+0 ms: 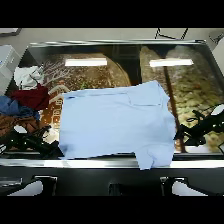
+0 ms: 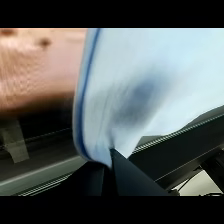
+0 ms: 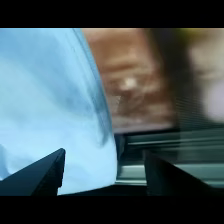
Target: Fold the clothes and pants, and hang the long-sleeved shirts on hangers.
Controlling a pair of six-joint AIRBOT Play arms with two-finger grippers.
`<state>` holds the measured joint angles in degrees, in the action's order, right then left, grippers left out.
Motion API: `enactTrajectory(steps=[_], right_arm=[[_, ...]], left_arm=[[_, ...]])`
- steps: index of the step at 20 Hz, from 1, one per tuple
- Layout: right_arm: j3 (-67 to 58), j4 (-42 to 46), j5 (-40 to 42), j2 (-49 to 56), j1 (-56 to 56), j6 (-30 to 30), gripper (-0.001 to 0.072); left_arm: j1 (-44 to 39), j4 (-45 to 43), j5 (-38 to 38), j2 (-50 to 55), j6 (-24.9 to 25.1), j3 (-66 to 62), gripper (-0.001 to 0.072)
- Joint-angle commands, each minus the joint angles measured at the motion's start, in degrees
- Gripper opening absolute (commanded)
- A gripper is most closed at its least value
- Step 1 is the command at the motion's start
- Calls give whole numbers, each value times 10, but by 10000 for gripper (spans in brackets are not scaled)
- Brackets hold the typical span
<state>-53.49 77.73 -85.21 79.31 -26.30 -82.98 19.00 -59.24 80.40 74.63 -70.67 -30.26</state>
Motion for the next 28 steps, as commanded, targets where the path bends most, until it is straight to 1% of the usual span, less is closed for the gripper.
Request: enactTrajectory(steps=[1,5,6,7,9,11,12,14,16,19,21,23,25,28], right_arm=[[43,-34,49,23,0,36,557],[43,-61,61,58,1,35,524],[43,-77,63,64,1,35,440],[43,-94,63,67,1,36,409],[40,-122,49,63,6,52,51],[9,-150,24,37,20,82,51],[-28,-158,15,20,23,85,50],[-157,-180,16,-21,22,83,50],[-322,-186,56,-58,22,82,50],[-579,-167,162,-110,22,83,51],[-677,-144,193,-151,22,81,51],[-677,-136,202,-216,22,64,51],[-677,-129,194,-269,22,50,51],[-677,-97,244,-325,22,49,51]], left_arm=[[-1,1,1,-9,2,0,29],[-1,4,1,-25,2,0,29],[-1,6,1,-26,2,-1,29],[-1,11,1,-26,2,-1,28],[-1,29,2,-27,2,-8,28],[-1,50,-1,-43,5,-54,27],[-1,63,-7,-63,4,-101,26],[-1,74,-24,-109,3,-242,27],[-1,74,-51,-144,-4,-432,27],[-1,67,-135,-171,-4,-721,28],[-1,65,-157,-181,-4,-841,28],[-2,67,-162,-207,-5,-889,28],[-2,66,-188,-243,-9,-886,28],[-2,66,-213,-273,-9,-886,28]])
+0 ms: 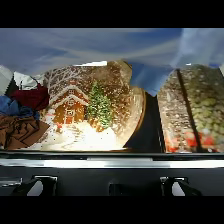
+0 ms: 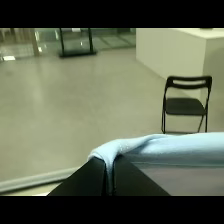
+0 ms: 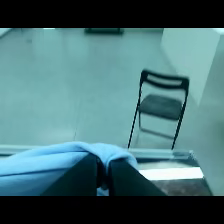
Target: Fold the clothes and pants, and hang the long-sleeved shirts on hangers.
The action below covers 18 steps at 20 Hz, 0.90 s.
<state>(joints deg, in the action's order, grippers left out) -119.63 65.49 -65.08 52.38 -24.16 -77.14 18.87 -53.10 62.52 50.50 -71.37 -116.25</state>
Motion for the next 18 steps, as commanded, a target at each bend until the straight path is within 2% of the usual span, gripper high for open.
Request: enactTrajectory(steps=[1,2,5,7,9,11,13,16,18], right_arm=[[-16,37,50,-65,1,-17,51],[-16,45,50,-72,1,-24,51],[-16,54,50,-72,1,-46,51],[-16,56,11,-53,1,-52,51],[-16,55,-103,-4,1,-75,50],[14,24,-264,80,1,-104,49],[118,17,-328,153,30,-104,48],[302,62,-252,242,112,-97,47],[369,65,-160,315,143,-135,47]], left_arm=[[0,4,-39,-37,-17,-26,28],[0,4,-43,-41,-33,-26,28],[0,4,-48,-39,-36,-26,28],[0,2,-14,-21,-37,-26,28],[0,0,63,17,-71,-3,27],[-9,0,138,63,-83,69,27],[-31,-5,161,114,-78,184,28],[-68,-11,121,193,-56,392,28],[-75,-10,50,255,-50,486,28]])
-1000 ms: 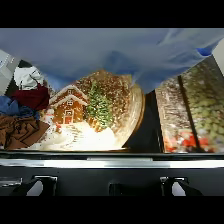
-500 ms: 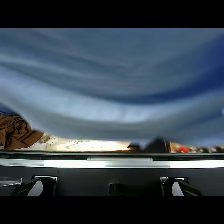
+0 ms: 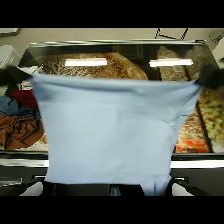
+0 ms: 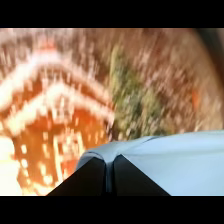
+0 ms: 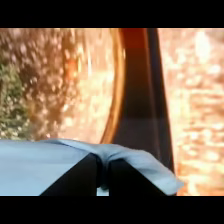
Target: Fold the clothes and pants, and hang the long-sleeved shirts on hangers.
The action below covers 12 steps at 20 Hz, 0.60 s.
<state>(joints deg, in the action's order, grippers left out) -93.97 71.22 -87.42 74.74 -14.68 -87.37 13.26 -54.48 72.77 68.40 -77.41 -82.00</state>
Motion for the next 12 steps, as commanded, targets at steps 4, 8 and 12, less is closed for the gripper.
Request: enactTrajectory(steps=[4,8,12], right_arm=[[83,-44,222,229,57,-61,49],[67,-66,455,250,57,-65,49],[67,-91,530,269,57,-66,49]], left_arm=[[-11,6,-146,213,11,123,28],[-20,7,-187,290,27,10,28],[-41,5,-222,341,29,-78,28]])
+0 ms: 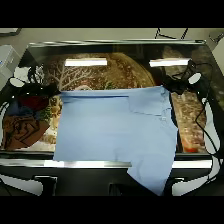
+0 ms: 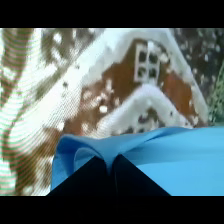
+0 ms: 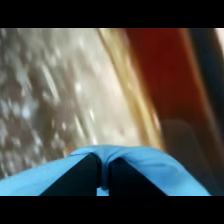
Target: Fold the clothes and pants, and hang the long-sleeved shirts on hangers.
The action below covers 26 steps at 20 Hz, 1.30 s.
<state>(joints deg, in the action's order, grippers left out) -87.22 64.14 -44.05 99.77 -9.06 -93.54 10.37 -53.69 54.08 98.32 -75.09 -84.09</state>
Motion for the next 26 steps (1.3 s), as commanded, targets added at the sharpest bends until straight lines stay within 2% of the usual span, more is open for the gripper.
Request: enactTrajectory(steps=[1,4,6,8,10,12,14,16,18,20,26], right_arm=[[-1,-20,94,26,1,-3,49],[-1,-29,83,46,1,-7,49],[-3,-53,80,47,1,-5,49],[-40,-47,25,46,-10,6,50],[-104,-45,-110,45,-35,14,51],[-140,-42,-286,34,-56,15,51],[-139,3,-458,20,-59,21,51],[-115,64,-552,12,-50,23,51],[-77,104,-552,11,-47,-1,51],[-32,106,-534,11,-47,-20,50],[12,94,-468,11,-42,-23,50]], left_arm=[[-18,-3,-38,51,6,-69,28],[-30,-3,-43,73,0,-73,28],[-30,-3,-42,79,-24,-73,28],[-23,-3,-19,69,-24,-85,29],[-10,-3,75,52,-18,-118,29],[7,-15,213,32,-1,-134,29],[15,-50,344,26,-3,-125,28],[14,-70,414,25,-10,-92,28],[13,-70,414,22,-14,-46,28],[14,-70,408,23,-14,3,28],[15,-76,370,24,1,57,28]])
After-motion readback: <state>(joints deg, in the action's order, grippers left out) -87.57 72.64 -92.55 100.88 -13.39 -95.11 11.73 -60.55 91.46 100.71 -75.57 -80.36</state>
